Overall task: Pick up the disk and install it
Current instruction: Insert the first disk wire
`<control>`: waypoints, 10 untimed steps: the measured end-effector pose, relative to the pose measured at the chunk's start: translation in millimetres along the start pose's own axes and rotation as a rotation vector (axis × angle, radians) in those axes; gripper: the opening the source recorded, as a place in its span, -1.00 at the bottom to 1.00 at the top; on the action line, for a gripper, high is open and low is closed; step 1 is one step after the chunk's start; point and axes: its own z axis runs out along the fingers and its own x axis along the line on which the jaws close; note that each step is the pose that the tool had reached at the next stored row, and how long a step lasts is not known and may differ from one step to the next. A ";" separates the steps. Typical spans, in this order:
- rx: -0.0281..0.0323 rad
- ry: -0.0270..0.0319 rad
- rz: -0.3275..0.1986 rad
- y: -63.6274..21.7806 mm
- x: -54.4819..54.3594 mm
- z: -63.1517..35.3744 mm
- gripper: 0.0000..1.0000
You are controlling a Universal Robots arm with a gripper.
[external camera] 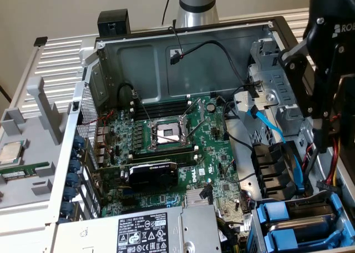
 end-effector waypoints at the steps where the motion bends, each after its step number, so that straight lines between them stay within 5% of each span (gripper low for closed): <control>1: -0.0040 0.0026 -0.007 -0.6 -0.3 -0.1 -0.30; 5: -0.0175 0.0154 -0.045 -2.4 -1.3 0.0 -0.30; 10: -0.0210 0.0297 -0.089 -5.2 -3.3 1.9 -0.30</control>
